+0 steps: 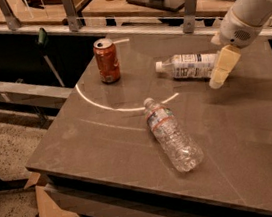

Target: Move blue plastic bottle near water bottle

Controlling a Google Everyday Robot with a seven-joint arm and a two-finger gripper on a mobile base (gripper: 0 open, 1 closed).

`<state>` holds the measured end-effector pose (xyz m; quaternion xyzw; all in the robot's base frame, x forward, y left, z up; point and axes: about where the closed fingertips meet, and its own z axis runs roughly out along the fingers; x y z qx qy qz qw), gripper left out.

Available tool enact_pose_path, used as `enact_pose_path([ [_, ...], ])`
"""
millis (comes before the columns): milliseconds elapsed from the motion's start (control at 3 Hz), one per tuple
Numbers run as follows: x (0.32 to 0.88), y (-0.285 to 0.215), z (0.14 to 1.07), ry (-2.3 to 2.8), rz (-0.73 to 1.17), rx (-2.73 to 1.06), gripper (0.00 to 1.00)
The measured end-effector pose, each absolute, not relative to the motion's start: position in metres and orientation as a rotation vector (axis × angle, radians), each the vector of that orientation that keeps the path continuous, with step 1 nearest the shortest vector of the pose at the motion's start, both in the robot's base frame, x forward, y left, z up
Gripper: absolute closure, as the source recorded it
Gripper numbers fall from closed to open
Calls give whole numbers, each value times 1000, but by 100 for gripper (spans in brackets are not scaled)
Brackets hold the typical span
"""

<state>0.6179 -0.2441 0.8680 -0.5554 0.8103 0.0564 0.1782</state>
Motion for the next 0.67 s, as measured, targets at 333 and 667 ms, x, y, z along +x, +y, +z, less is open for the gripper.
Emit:
enact_pose_path([
  [333, 631, -228, 856, 2263, 181, -1656, 19],
  [667, 634, -229, 862, 2227, 183, -1707, 41],
])
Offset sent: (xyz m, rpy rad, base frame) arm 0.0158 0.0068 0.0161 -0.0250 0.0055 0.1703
